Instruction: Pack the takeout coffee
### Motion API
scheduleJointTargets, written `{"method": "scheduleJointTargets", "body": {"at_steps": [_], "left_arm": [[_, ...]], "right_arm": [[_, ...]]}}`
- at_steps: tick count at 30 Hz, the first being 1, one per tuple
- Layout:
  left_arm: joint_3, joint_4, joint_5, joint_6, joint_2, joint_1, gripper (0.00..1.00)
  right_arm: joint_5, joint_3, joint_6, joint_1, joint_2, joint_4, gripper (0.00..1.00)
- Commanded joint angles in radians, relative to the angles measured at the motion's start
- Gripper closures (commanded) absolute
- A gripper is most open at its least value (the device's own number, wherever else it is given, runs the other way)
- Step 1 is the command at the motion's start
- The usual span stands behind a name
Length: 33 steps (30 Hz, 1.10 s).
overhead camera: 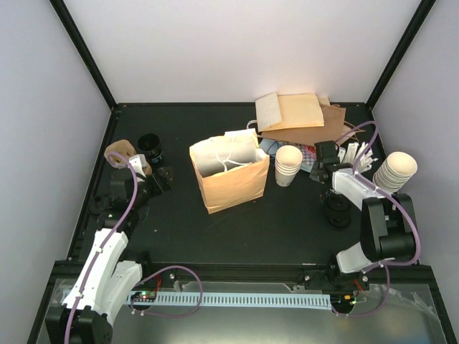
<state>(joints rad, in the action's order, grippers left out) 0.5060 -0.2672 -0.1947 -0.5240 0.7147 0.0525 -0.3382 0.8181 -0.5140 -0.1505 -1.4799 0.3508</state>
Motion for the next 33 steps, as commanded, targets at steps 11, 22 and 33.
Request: {"method": "scheduleJointTargets", "body": {"at_steps": [11,22,33], "left_arm": [[-0.01,0.081,-0.077,-0.003,-0.012,-0.011,0.01],[-0.024,0.095,-0.1,0.003,-0.028,-0.019,0.01],[-0.036,0.093,-0.111,0.011,-0.054,-0.027,0.01]], "right_arm": [[-0.149,0.103,0.05,0.005,-0.152,0.153,0.99],[-0.286,0.13,0.05,0.002,-0.208,0.2,0.99],[-0.362,0.154,0.042,0.002,-0.261,0.209,0.99]]}}
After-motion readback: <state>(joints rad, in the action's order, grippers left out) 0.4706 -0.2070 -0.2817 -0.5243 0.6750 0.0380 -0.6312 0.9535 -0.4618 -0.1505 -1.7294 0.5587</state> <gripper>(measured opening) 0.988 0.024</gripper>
